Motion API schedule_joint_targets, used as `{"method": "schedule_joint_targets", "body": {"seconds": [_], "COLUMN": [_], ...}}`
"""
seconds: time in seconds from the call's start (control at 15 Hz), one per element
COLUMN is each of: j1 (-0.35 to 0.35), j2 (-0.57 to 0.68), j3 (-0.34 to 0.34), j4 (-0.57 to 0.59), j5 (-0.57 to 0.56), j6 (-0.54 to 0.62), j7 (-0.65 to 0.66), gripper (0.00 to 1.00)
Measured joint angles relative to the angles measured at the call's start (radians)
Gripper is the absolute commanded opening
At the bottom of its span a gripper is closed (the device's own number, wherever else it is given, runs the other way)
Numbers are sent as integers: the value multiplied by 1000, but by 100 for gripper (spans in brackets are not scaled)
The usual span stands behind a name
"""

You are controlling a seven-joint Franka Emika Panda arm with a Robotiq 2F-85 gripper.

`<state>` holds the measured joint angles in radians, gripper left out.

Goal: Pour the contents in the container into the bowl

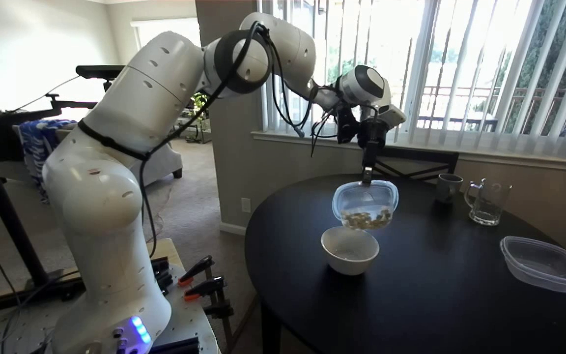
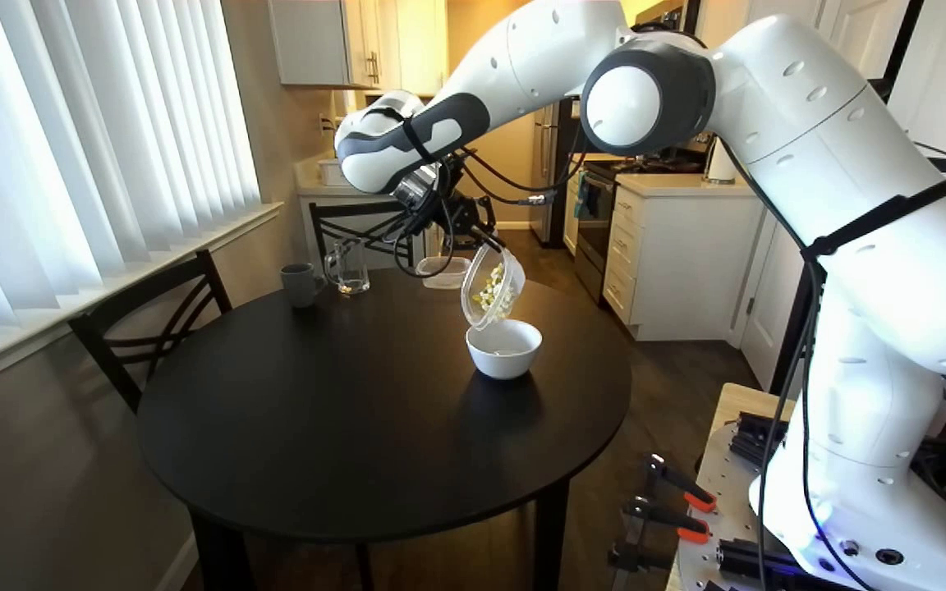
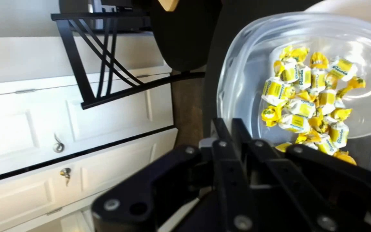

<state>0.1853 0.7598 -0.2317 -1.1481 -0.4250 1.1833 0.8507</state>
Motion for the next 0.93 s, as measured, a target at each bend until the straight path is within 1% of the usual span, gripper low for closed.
{"method": "schedule_joint_targets", "body": {"seconds": [0.2, 0.53, 0.93], "j1": [1, 8, 15], "j2": [3, 10, 89], "j3": [-2, -2, 9], "j4": [0, 0, 27], "j5": [-63, -157, -233], "j6": [-81, -170, -253], "j7": [45, 108, 163], "gripper": [2, 2, 2]}}
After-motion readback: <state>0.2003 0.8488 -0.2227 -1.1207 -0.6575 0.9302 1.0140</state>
